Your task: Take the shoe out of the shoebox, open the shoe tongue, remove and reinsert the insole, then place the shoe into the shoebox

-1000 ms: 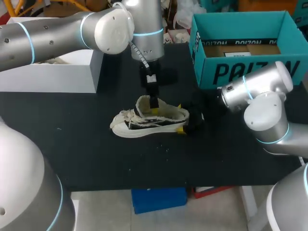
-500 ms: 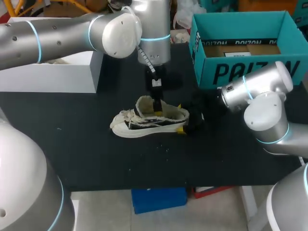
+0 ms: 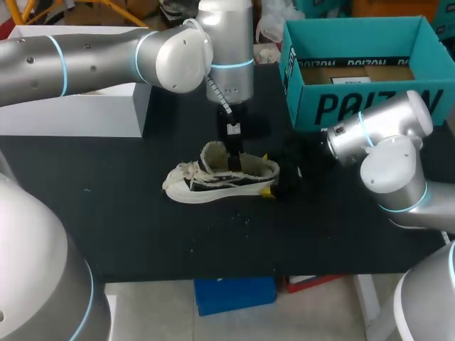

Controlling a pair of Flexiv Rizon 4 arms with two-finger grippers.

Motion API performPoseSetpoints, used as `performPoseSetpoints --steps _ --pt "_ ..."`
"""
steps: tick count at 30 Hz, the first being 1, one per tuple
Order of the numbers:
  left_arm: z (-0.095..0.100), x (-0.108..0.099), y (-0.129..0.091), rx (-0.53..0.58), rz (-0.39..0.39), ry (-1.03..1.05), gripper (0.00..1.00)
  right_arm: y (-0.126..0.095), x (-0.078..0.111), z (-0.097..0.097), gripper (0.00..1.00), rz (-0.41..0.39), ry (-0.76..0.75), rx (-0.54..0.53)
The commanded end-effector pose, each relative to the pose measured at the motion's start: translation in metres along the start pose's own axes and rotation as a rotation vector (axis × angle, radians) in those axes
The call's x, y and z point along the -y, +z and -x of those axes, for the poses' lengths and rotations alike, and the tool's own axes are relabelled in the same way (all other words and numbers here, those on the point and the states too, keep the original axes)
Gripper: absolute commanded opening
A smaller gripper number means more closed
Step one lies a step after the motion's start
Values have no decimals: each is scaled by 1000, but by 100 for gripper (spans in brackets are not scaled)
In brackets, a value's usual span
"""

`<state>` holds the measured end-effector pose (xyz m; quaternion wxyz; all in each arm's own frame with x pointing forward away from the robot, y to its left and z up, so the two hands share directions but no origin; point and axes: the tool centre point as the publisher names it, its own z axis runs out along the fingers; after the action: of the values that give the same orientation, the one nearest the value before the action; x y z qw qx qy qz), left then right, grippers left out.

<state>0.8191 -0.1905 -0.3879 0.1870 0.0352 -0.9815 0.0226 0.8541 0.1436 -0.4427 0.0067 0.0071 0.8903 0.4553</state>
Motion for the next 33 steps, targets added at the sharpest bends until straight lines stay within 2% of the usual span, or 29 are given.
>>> performPoseSetpoints --steps 1,22,24,26,28,29,33 --pt "2 1 8 -8 -3 0 0 0 0 1 0 -2 1 1" --pt "-6 -1 25 -29 -20 -19 0 0 0 1 0 -2 1 1" --pt "-6 -1 24 -26 -26 -20 18 0 0 1 0 -2 1 1" --pt "-5 -1 24 -22 -29 -20 22 0 0 1 0 -2 1 1" --pt "-5 -1 24 -16 -32 -21 33 0 0 1 0 -2 1 1" --pt "-6 -1 24 -13 -33 -21 35 0 0 1 0 -2 1 1" --pt "-6 -2 26 13 -26 -36 30 0 0 1 0 -2 1 1"
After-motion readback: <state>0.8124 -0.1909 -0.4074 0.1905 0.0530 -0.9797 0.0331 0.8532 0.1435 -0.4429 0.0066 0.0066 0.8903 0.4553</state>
